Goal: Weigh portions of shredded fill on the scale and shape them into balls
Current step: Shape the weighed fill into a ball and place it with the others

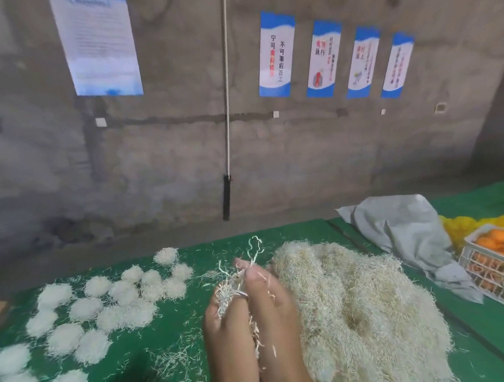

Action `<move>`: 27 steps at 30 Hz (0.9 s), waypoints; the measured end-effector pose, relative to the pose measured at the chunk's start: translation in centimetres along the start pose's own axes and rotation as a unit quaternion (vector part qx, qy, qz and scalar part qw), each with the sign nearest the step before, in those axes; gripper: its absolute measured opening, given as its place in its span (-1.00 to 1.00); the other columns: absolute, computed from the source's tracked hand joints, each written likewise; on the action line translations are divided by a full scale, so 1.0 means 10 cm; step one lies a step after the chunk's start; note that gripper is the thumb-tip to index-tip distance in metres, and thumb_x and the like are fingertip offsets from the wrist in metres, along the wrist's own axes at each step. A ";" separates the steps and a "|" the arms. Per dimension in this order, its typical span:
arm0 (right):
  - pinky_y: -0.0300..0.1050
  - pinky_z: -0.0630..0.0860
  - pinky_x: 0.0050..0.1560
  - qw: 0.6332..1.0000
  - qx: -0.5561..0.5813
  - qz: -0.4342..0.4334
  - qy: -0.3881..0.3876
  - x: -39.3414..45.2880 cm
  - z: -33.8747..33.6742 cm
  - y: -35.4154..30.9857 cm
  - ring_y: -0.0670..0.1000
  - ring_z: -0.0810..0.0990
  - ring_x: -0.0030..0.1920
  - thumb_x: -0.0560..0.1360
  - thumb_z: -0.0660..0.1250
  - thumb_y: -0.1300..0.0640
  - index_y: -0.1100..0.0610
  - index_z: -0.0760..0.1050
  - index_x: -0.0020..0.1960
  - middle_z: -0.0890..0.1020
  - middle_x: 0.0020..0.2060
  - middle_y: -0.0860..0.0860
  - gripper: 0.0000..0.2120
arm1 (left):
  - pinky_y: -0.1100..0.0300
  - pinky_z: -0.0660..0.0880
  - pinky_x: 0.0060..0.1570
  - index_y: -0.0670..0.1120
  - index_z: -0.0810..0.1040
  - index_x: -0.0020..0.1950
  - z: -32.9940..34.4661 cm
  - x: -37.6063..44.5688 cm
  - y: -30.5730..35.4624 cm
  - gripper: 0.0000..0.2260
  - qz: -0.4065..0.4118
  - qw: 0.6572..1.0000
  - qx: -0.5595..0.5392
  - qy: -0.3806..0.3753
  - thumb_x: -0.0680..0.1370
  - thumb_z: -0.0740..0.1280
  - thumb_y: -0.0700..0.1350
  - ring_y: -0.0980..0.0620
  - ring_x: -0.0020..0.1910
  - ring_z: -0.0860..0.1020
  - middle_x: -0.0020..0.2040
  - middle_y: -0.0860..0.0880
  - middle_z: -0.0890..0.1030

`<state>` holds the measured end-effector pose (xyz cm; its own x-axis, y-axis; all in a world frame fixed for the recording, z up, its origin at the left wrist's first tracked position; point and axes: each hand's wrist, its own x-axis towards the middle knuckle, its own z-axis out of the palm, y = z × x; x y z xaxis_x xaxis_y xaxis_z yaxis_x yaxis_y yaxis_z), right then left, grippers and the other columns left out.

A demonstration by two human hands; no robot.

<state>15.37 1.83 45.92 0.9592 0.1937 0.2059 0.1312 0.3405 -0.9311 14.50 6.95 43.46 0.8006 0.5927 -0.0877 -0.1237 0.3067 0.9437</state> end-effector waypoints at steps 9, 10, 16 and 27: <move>-0.05 0.47 -0.20 1.000 0.004 -0.021 -0.014 -0.07 0.24 -0.11 0.00 0.48 -0.27 0.64 0.36 -0.16 0.25 0.40 -0.16 0.46 -0.29 0.15 -0.52 | -0.32 0.55 0.25 0.49 0.42 0.17 -0.02 -0.05 0.48 -0.53 0.041 0.999 -0.012 0.004 0.37 0.34 0.02 -0.22 0.30 0.59 0.40 -0.05 0.50; -0.10 0.45 -0.26 1.000 0.022 -0.013 -0.003 -0.04 0.25 -0.14 -0.02 0.43 -0.30 0.66 0.37 -0.11 0.24 0.36 -0.19 0.40 -0.31 0.13 -0.53 | -0.28 0.59 0.19 0.48 0.43 0.21 -0.02 -0.06 0.47 -0.53 0.038 0.999 -0.014 -0.006 0.38 0.36 0.06 -0.18 0.25 0.63 0.37 -0.03 0.54; -0.05 0.32 -0.32 1.000 0.007 -0.006 0.003 0.17 0.25 -0.30 0.00 0.36 -0.40 0.66 0.37 0.00 0.07 0.38 -0.36 0.40 -0.45 0.07 -0.55 | 0.14 0.59 -0.25 0.26 0.51 0.34 0.00 -0.17 0.48 -0.49 0.016 0.992 -0.091 -0.085 0.38 0.32 0.00 0.06 -0.09 0.73 -0.01 0.00 0.74; -0.05 0.46 -0.15 0.985 0.102 0.139 0.015 0.24 0.30 -0.35 0.01 0.55 -0.28 0.55 0.45 0.02 0.07 0.62 -0.15 0.59 -0.33 -0.05 -0.85 | 0.01 0.53 0.17 0.02 0.74 0.20 -0.17 -0.31 0.68 -0.69 -0.017 0.981 -0.163 -0.107 0.65 0.32 0.15 0.08 0.15 0.70 0.17 0.02 0.74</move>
<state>16.49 3.87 50.64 0.9587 0.2781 -0.0597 -0.1869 0.4576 -0.8693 10.19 8.43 49.62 0.9081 0.4186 -0.0142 -0.2487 0.5662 0.7859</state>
